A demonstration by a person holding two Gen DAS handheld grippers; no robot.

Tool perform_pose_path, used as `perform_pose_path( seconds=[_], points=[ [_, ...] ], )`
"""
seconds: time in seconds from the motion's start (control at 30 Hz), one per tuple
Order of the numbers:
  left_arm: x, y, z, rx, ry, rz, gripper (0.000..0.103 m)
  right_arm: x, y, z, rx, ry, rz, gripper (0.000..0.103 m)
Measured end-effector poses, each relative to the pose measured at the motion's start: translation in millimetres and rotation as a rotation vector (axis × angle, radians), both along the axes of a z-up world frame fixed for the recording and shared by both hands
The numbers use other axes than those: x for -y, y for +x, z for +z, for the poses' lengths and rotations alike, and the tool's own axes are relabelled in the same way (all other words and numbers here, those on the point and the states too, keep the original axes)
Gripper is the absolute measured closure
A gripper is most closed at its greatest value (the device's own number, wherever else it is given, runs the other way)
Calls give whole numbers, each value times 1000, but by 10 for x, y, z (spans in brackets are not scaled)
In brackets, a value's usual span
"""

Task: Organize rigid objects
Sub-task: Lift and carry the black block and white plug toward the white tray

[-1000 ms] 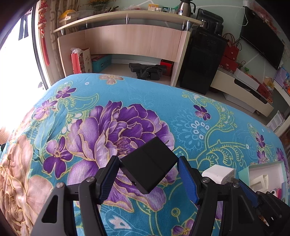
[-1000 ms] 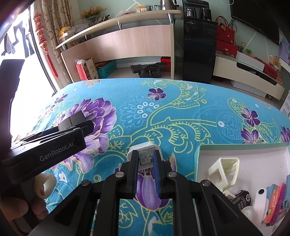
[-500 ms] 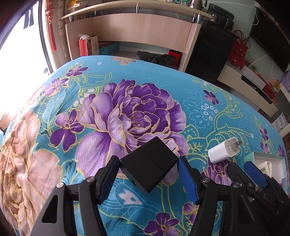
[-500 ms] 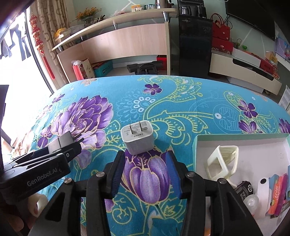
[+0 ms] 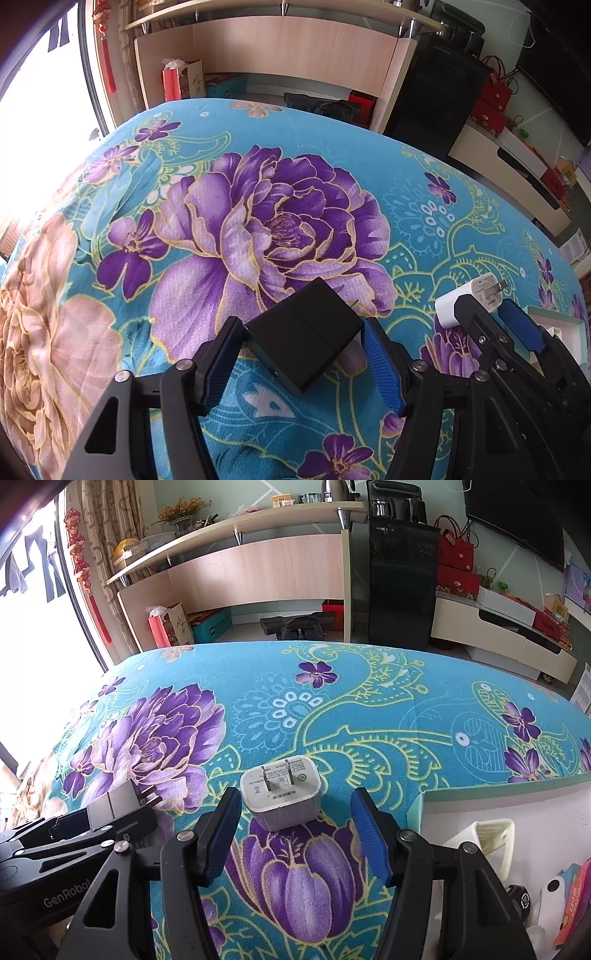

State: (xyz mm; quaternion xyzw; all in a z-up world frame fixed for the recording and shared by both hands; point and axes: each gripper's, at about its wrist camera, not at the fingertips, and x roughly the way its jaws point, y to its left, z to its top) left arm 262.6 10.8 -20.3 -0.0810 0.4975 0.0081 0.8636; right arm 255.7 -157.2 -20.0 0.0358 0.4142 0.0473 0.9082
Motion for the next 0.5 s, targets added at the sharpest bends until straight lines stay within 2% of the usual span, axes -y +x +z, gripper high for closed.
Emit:
perform_pose_path(
  seconds=[0.2,0.37,0.5],
  points=[
    [-9,10,-6,-3,-1,1,34,6,2,2,8,21,8,42],
    [-7,13,-8,-3,1,0,34,-12,5,-10,0,42,25,57],
    [-13,14,-4,-2,-3,3,34,-29,-5,0,1,31,24,58]
  ],
)
